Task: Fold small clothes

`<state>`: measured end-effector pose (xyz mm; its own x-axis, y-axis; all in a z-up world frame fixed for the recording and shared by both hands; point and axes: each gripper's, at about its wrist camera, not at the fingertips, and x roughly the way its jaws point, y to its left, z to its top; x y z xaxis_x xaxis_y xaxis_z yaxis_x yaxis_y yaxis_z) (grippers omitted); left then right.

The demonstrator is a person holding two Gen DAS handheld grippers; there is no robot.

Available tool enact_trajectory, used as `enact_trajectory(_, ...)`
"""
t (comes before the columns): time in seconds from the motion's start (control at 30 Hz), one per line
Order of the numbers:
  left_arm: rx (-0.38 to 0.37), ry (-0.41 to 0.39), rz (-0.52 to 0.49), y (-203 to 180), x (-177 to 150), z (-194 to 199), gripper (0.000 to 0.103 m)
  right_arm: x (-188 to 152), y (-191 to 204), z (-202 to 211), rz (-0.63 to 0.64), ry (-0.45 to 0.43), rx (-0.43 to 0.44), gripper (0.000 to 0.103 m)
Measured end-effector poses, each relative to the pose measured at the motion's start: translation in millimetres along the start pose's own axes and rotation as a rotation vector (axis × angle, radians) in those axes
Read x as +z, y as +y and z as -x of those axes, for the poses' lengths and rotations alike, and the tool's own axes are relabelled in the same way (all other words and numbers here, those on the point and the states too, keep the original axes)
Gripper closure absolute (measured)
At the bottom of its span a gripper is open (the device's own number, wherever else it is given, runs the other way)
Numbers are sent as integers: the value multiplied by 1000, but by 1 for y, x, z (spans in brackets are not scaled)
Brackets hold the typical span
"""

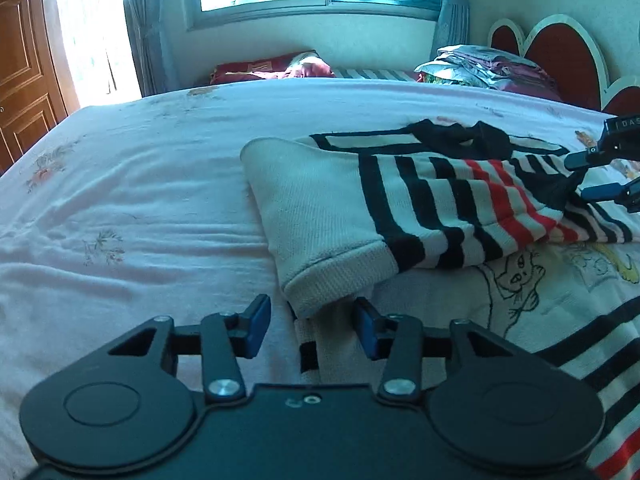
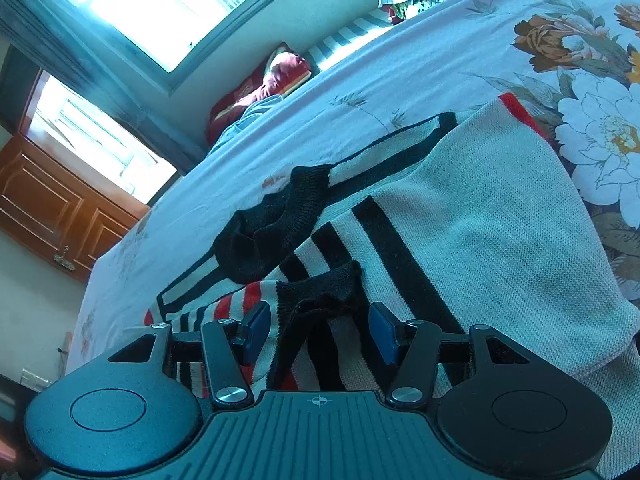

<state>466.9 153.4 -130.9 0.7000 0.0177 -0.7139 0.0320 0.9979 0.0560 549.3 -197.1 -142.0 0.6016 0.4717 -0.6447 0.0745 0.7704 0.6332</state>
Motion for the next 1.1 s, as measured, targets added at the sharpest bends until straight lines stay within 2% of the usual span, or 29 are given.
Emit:
enact_trajectory(0.03,-4,1,33,4,4,-5,67,2,1,-3,12,7,-12,48)
enact_trajectory(0.07,-8,4,54,7,6,-9,69,3,3,-6,34,14,-28,54)
enact_trajectory(0.1,-12,11,56,10,9,-13,70,4,5,-8,54,23,-41,77)
enact_trajectory(0.13,-25,20,58,12,9,-16,73,5,7,-8,71,35,-48,90)
enact_trajectory(0.17,-40,24,65,15,9,-17,74,6,8,-7,97,39,-45,99)
enact_trajectory(0.23,-57,27,64,20,6,-18,78,7,16,5,155,10,-40,99)
enact_trajectory(0.33,-85,32,78,28,3,-19,81,7,28,43,237,-108,-24,99)
enact_trajectory(0.4,-92,35,61,27,3,-19,82,-4,26,54,317,-141,-62,99)
enact_trajectory(0.47,-88,39,33,24,3,-18,82,-16,9,34,342,-51,-164,99)
enact_trajectory(0.5,-86,41,26,23,3,-18,82,-19,-3,28,303,-30,-177,99)
enact_trajectory(0.6,-94,48,22,25,3,-18,82,-27,-28,28,165,-42,-131,99)
enact_trajectory(0.77,-103,55,16,26,5,-19,82,-28,-34,31,123,-46,-102,98)
enact_trajectory(0.83,-111,50,18,27,5,-18,82,-26,-35,30,112,-32,-98,94)
enact_trajectory(0.93,-117,53,21,27,5,-19,82,-25,-33,24,119,-19,-95,92)
enact_trajectory(1.0,-125,55,36,30,5,-20,82,-26,-29,24,154,-23,-110,99)
enact_trajectory(1.1,-135,57,48,32,5,-21,82,-29,-18,38,212,-60,-112,100)
